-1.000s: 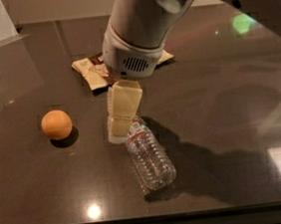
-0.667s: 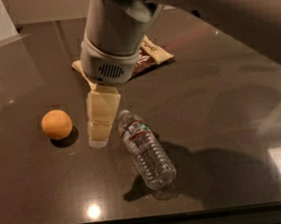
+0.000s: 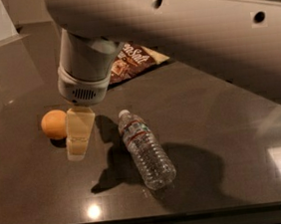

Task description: Move orange near brown chip bag

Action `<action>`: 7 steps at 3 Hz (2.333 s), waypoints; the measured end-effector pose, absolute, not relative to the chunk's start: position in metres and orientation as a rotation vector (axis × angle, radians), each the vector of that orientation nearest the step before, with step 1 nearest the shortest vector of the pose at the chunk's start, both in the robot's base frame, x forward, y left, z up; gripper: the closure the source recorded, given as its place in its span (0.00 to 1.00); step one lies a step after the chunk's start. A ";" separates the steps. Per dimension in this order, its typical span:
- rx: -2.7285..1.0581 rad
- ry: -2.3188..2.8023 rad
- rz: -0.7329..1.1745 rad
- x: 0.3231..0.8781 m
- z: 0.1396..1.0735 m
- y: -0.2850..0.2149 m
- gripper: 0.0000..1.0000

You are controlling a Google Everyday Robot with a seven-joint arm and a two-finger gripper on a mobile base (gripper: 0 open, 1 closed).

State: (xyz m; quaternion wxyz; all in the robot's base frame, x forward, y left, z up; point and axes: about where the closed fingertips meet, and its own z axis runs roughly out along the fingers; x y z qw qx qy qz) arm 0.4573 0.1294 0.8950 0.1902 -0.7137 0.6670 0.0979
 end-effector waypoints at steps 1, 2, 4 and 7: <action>-1.978 1.895 0.267 0.472 0.879 0.144 0.00; -1.964 1.913 0.275 0.482 0.871 0.159 0.00; -1.955 1.954 0.314 0.488 0.858 0.179 0.00; -1.945 1.977 0.378 0.487 0.868 0.178 0.64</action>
Offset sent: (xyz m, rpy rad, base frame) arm 0.0400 0.0475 -0.0344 0.0105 0.0195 -0.0636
